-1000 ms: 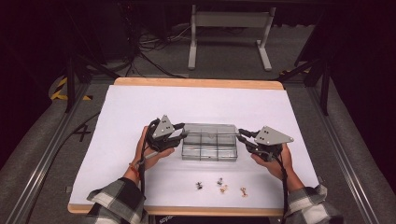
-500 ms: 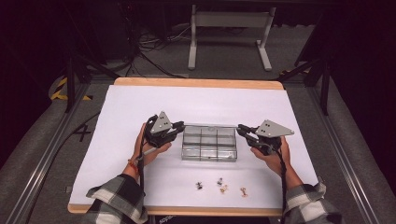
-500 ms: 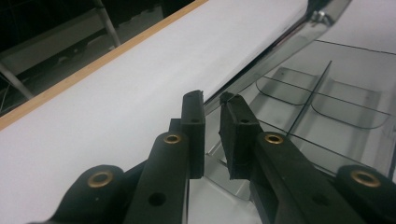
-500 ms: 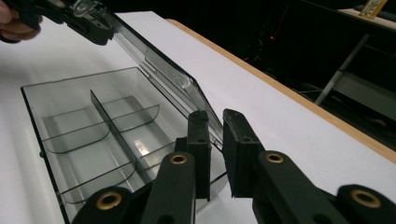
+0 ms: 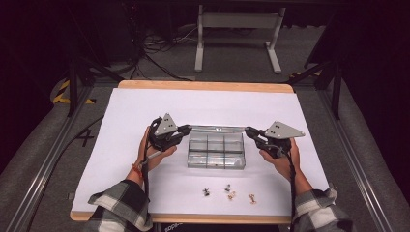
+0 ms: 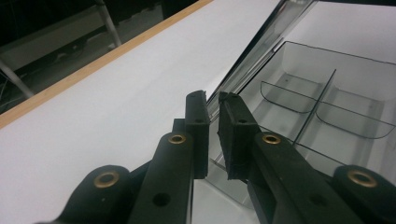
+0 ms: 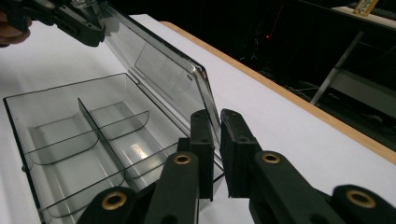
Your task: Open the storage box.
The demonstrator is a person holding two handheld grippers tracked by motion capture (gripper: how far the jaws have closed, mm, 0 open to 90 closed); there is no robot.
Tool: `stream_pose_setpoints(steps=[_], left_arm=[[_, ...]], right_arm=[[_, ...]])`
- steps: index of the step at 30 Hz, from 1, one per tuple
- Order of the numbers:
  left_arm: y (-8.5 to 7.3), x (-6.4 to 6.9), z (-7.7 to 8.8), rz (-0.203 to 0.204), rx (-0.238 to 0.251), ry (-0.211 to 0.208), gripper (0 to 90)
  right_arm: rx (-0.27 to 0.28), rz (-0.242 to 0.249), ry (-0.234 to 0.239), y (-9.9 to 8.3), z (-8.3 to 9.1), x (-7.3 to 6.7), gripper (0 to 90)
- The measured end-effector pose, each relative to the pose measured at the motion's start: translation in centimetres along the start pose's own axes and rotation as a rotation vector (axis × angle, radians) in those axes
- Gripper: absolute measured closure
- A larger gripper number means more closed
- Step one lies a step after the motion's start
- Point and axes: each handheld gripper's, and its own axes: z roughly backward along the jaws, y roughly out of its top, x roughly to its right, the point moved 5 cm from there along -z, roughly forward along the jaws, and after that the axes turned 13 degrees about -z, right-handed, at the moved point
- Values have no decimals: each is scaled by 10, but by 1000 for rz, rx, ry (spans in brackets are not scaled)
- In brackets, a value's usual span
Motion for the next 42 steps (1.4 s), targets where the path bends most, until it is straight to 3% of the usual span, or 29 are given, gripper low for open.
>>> stream_pose_setpoints(steps=[1,8,22,42], left_arm=[[0,0,-1,20,7,-2,830],[0,-3,-3,47,12,5,839],[-1,-7,-13,65,-18,31,838],[-11,-12,-29,129,-39,48,808]], right_arm=[[1,-2,1,0,-1,1,846],[-1,-37,-6,0,-7,5,847],[-1,-119,-11,-6,-21,16,837],[-31,-172,-40,-16,-42,24,827]])
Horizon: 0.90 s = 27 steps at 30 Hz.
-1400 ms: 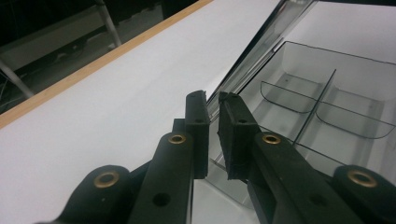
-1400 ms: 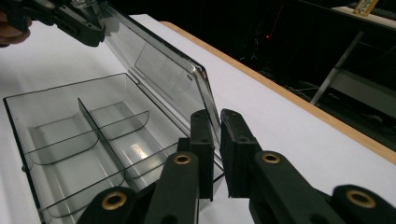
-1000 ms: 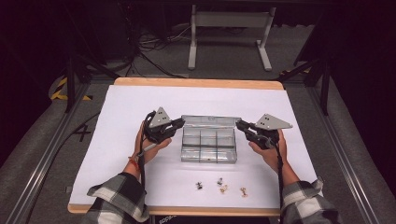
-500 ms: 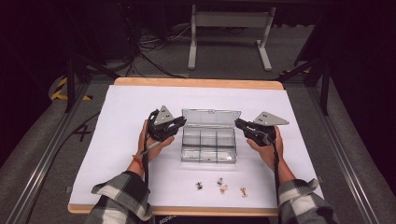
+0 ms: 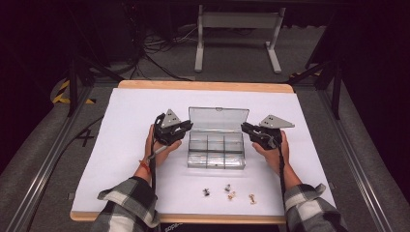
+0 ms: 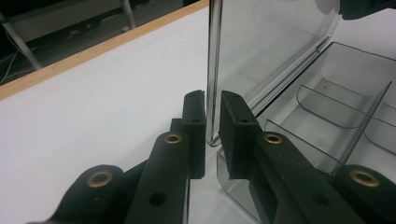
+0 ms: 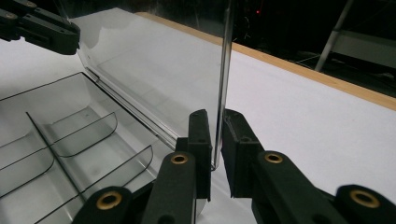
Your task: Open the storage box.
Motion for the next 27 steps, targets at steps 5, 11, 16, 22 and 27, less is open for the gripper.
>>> stream_pose_setpoints(steps=[5,11,16,22,27], left_arm=[[-4,-2,-5,19,-6,3,802],[-6,-1,-9,23,-12,-3,796],[-7,-2,-11,33,-16,1,791],[-9,-2,-13,43,-27,2,786],[-9,-2,-14,48,-28,8,785]], right_arm=[[7,-13,-19,-1,-4,2,830],[3,-28,-23,-3,-8,5,830],[-11,-31,-32,-6,-11,7,828],[-33,-38,-40,-9,-13,8,821],[-36,-43,-40,-10,-14,9,815]])
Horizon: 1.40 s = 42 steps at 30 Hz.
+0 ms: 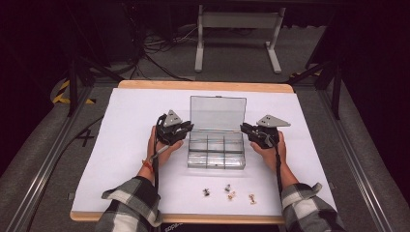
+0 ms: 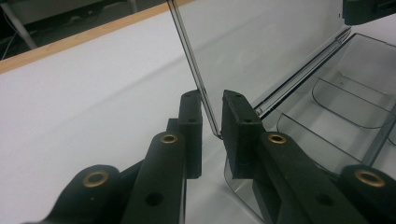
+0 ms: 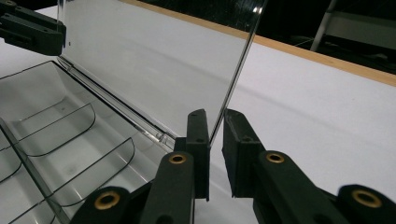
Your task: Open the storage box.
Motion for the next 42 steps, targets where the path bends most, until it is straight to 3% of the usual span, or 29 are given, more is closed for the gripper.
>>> stream_pose_setpoints(steps=[13,28,34,42], left_arm=[[-3,-1,-2,47,21,0,761],[-5,-1,-3,43,4,0,721],[-5,-3,7,41,23,6,696],[-7,0,32,-10,23,-10,667]], right_arm=[[-5,-18,0,-2,-2,2,791],[-27,2,-9,-4,-5,0,818],[-29,33,-17,-2,-2,-3,818],[-34,98,-17,3,9,-8,807]])
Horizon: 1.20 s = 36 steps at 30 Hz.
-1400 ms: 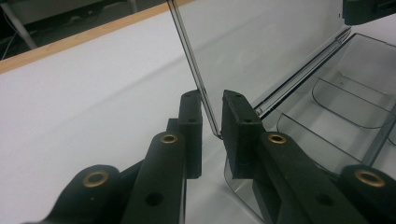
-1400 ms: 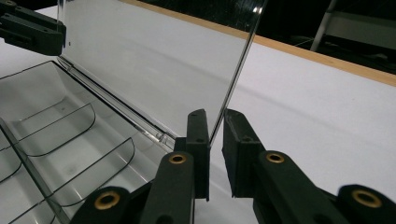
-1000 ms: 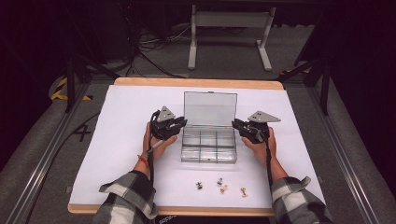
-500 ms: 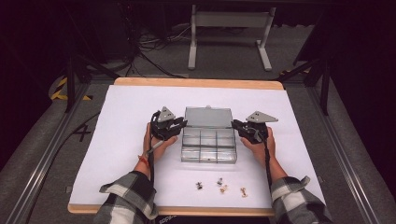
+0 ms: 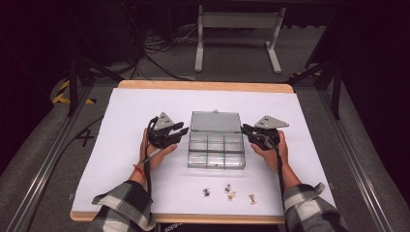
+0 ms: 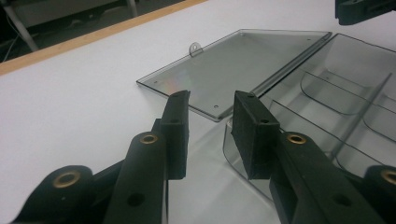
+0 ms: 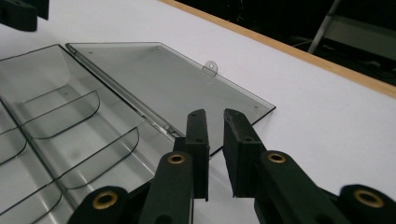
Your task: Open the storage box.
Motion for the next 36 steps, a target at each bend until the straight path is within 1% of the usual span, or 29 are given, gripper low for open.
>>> stream_pose_setpoints(steps=[1,2,3,4,5,6,7,8,10,11,13,16,19,22,23,25,28,29,31,32,34,36], left_arm=[[1,1,4,-10,2,-8,663],[2,5,14,-35,3,-15,661],[3,7,18,-45,5,-18,658],[3,7,18,-45,5,-18,653],[5,10,24,-66,9,-32,653],[5,15,30,-75,12,-41,645],[5,19,34,-84,9,-54,639],[5,22,38,-104,8,-59,638],[3,30,45,-126,2,-79,627],[1,36,50,-138,-2,-94,624],[-2,42,56,-158,-4,-107,613],[-8,52,65,-157,-7,-128,594],[-14,62,70,-163,-11,-153,585],[-18,71,72,-162,-19,-179,568],[-19,76,72,-164,-25,-193,562],[-21,84,73,-183,-29,-213,550],[-23,93,73,-183,-31,-246,531],[-23,93,73,-183,-31,-246,528],[-26,102,71,-203,-47,-260,518],[-27,106,71,-209,-50,-265,493],[-28,112,71,-196,-49,-282,484],[-30,117,71,-188,-43,-300,478]], right_arm=[[4,19,6,2,5,-2,806],[6,25,10,3,9,-3,802],[5,32,17,3,12,-4,799],[5,32,17,3,12,-4,799],[3,35,18,3,14,-5,798],[2,54,18,4,18,-6,797],[0,62,22,4,21,-7,793],[-1,69,27,3,24,-7,790],[-2,80,35,2,29,-9,786],[-2,80,38,2,32,-9,783],[-6,86,45,-1,38,-10,776],[-13,101,56,-5,45,-12,770],[-21,109,69,-10,52,-14,760],[-26,130,79,-15,60,-16,746],[-26,130,83,-16,62,-16,741],[-28,140,95,-21,68,-17,730],[-32,141,101,-28,74,-18,704],[-32,141,101,-28,74,-18,704],[-26,136,110,-34,80,-17,684],[-26,140,108,-37,82,-16,677],[-27,133,104,-42,87,-14,656],[-33,138,95,-48,91,-12,632]])
